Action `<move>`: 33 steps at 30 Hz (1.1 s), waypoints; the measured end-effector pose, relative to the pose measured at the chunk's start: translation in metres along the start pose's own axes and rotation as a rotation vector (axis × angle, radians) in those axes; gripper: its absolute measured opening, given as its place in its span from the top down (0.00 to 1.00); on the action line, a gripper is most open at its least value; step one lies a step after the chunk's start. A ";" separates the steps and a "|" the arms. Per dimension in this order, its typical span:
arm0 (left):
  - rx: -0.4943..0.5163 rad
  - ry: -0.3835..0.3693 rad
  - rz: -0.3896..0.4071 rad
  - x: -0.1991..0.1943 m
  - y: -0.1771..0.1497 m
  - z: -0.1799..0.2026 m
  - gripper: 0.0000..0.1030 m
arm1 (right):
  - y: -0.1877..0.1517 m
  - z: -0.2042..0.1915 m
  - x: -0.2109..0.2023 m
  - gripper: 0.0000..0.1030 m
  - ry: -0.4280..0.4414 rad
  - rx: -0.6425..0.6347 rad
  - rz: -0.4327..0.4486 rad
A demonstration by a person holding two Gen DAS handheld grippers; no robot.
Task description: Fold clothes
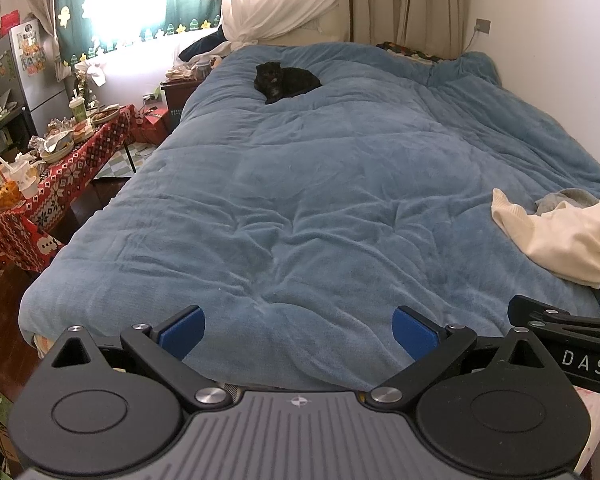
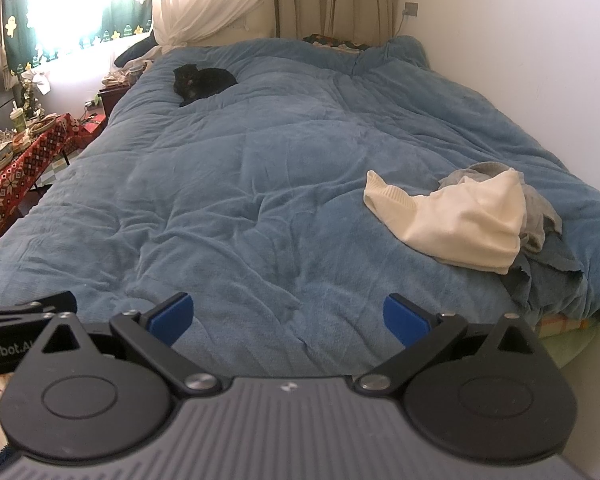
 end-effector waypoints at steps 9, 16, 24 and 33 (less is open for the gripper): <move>0.001 -0.005 -0.002 -0.001 0.001 -0.002 0.02 | 0.001 0.000 0.000 0.01 0.001 0.003 -0.004; 0.003 -0.007 -0.004 0.002 -0.001 0.000 0.02 | -0.002 0.000 0.001 0.01 0.001 0.003 -0.004; 0.011 -0.013 -0.009 0.003 0.000 0.004 0.02 | 0.000 0.002 0.001 0.01 0.000 0.009 -0.008; 0.030 -0.024 -0.015 0.006 0.004 0.012 0.01 | 0.003 0.013 0.004 0.01 -0.011 0.030 -0.015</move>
Point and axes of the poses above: each gripper's, at about its wrist camera, not at the fingertips, and x roughly the way its jaws point, z to its right, y to its top, the point moved 1 cm from there along x, roughly the way its jaws point, and after that the axes turned 9 degrees about -z, right-handed, at the moved point
